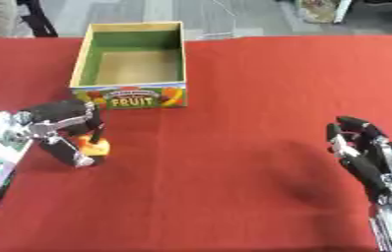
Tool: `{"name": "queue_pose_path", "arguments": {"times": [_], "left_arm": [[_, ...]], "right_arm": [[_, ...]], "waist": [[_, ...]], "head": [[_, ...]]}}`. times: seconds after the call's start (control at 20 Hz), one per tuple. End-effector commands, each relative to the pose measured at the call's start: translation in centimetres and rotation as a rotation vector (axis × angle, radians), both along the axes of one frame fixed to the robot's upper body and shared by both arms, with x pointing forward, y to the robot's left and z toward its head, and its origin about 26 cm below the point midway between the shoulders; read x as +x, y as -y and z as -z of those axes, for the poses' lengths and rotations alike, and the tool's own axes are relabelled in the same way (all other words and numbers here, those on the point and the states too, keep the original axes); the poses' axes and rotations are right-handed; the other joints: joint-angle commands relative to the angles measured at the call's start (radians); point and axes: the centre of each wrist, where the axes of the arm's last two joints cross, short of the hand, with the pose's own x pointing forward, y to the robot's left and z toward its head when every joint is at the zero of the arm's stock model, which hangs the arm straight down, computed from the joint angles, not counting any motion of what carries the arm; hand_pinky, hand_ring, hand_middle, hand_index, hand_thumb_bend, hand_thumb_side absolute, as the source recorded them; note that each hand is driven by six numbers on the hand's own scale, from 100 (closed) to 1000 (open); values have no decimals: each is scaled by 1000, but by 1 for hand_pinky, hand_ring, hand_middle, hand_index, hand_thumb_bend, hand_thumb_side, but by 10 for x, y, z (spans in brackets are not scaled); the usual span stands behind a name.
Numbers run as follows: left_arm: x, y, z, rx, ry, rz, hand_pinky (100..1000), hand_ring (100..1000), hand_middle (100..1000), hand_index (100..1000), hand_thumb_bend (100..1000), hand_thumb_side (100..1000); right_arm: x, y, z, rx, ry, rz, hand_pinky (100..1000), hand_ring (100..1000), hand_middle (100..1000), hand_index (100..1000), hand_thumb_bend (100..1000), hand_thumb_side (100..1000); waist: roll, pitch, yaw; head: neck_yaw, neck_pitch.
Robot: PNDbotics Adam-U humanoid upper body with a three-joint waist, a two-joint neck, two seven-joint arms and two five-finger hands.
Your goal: Pick up objects on the table and place them in the box.
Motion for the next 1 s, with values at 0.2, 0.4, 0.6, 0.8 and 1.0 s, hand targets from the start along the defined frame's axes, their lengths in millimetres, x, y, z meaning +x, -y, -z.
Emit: {"name": "queue_pose_path", "arguments": {"times": [0.2, 0.4, 0.6, 0.8, 1.0], "left_arm": [[-1, -8, -26, -39, 155, -33, 100, 153, 109, 286, 425, 100], [-2, -9, -34, -49, 199, -35, 100, 152, 107, 285, 424, 100], [-4, -9, -44, -59, 235, -25, 100, 152, 108, 287, 423, 100], [-6, -11, -63, -75, 302, -31, 100, 155, 109, 288, 428, 100], [-1, -15, -88, -74, 393, -50, 100, 159, 114, 293, 442, 100]], "right_arm": [[2, 2, -7, -13, 20, 1, 558, 626, 610, 756, 272, 385], [2, 3, -7, -12, 20, 2, 558, 626, 610, 756, 273, 386], [2, 3, -7, -12, 20, 3, 558, 626, 610, 756, 273, 384], [1, 3, -6, -13, 18, 5, 558, 626, 610, 756, 274, 385], [1, 3, -6, -14, 16, 4, 557, 625, 609, 755, 278, 384]], "waist": [[-1, -16, 1], [-1, -16, 1], [-1, -17, 2], [-1, -18, 3], [0, -20, 1]], "head": [[-4, 3], [-5, 2], [-6, 2], [-8, 2], [-7, 0]]}}
